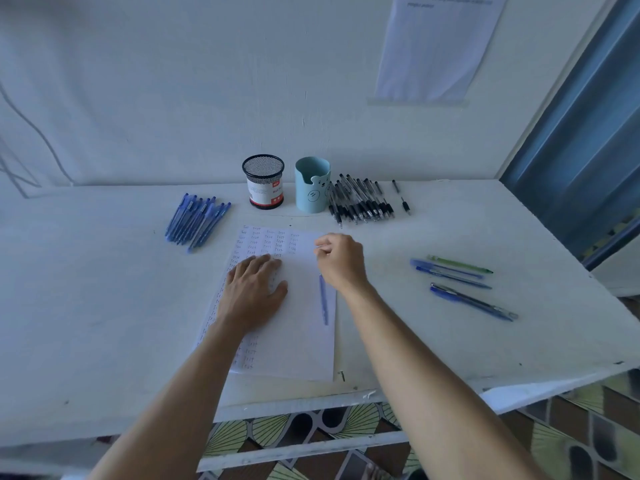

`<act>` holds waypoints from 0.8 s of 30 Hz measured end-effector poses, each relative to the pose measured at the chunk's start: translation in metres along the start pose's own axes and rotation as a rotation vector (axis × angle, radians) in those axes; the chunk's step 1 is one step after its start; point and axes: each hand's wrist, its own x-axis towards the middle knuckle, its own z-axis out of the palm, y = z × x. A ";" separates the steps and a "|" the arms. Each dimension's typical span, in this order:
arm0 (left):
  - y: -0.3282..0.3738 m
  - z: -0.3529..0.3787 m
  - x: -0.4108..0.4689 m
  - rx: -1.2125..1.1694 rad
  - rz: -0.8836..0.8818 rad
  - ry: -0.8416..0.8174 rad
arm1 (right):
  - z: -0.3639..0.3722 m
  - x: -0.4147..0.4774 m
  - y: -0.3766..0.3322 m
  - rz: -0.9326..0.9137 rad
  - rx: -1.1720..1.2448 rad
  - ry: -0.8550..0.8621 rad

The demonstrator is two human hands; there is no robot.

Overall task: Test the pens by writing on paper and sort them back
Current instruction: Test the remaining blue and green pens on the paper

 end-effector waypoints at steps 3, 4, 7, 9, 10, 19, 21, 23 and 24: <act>-0.003 0.001 0.001 -0.060 -0.009 0.023 | 0.020 -0.002 -0.001 0.042 0.020 -0.041; -0.003 0.002 0.001 -0.088 -0.012 0.041 | 0.025 -0.003 0.000 0.043 0.015 -0.044; -0.006 0.001 0.002 -0.176 -0.036 0.081 | 0.035 -0.005 0.004 0.037 0.017 -0.039; -0.007 -0.002 0.002 -0.211 -0.038 0.067 | 0.035 -0.006 0.006 0.025 0.047 -0.012; -0.007 -0.004 0.001 -0.219 -0.033 0.052 | 0.033 -0.006 0.007 0.008 0.048 0.010; -0.004 -0.006 0.005 -0.170 -0.026 0.029 | 0.005 0.011 0.055 -0.210 -0.490 -0.165; -0.003 -0.009 0.007 -0.220 -0.064 0.028 | 0.004 0.012 0.062 -0.209 -0.601 -0.267; -0.002 -0.016 0.010 -0.291 -0.115 0.001 | 0.005 0.011 0.064 -0.222 -0.606 -0.263; 0.000 -0.022 0.012 -0.316 -0.141 -0.018 | 0.004 0.011 0.063 -0.227 -0.592 -0.256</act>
